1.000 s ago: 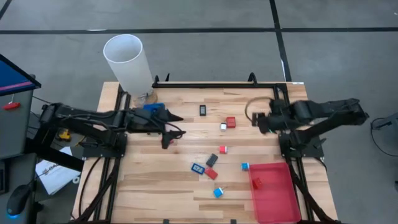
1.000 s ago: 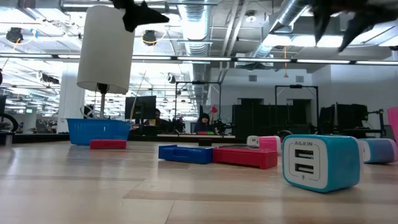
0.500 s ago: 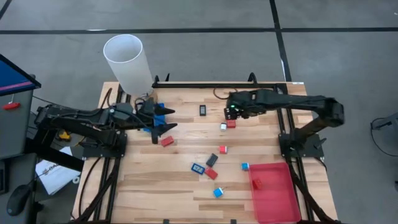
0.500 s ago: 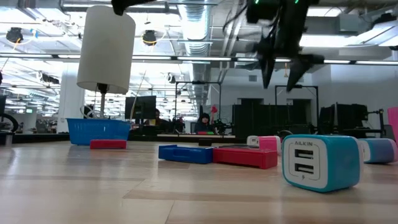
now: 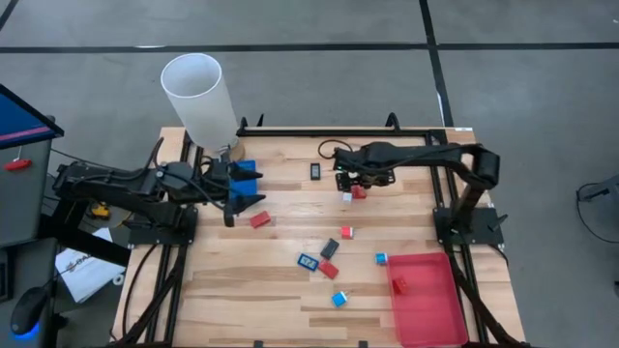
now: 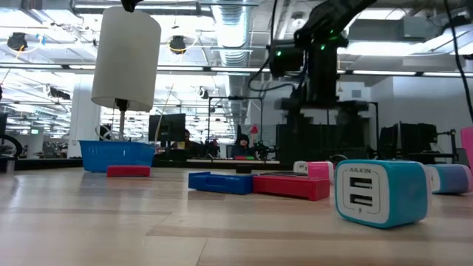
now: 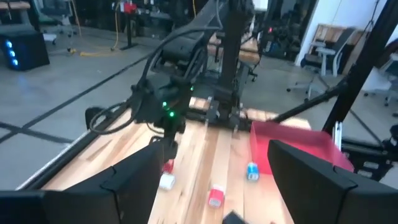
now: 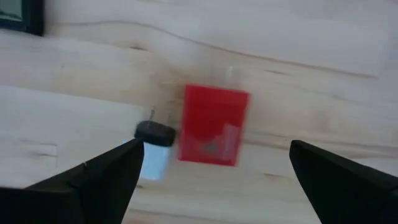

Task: Pick & Place Office items
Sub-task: Put the red charger adapter into the red bin

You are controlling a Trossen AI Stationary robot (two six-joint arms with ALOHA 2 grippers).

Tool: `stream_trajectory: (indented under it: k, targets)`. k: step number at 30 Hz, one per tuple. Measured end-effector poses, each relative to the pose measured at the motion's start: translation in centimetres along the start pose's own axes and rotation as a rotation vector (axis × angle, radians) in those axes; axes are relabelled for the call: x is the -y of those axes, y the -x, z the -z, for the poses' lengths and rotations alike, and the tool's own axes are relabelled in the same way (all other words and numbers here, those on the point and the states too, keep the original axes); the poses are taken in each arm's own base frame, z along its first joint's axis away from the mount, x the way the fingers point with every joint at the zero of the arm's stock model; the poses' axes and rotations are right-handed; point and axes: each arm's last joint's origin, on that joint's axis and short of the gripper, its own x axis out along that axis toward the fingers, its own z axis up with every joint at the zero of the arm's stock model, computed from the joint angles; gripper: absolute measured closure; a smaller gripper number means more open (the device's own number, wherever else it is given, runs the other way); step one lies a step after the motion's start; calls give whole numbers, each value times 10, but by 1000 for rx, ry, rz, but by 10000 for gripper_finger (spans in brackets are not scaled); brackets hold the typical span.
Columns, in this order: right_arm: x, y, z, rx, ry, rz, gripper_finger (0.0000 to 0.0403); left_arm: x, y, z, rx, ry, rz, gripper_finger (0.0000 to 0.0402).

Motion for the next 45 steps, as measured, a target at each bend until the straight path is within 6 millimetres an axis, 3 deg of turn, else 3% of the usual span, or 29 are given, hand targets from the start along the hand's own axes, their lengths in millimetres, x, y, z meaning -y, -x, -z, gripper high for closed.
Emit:
stream_trajectory:
  k: [7,24,32,40,45]
  targets:
    - [-9,-26,1,-36,-23,34,9,-2,8,-4,24,11,13,116]
    - [4,-48,8,-51,-68,53,10,-3,13,-5,31,25,14,116]
    - [8,-50,-1,-31,-114,59,13,-3,13,-5,31,41,12,116]
    - [16,-51,-13,-16,-165,74,47,-3,13,-5,32,41,6,117]
    - [17,-52,-15,-17,-171,77,105,-3,13,-5,33,41,6,117]
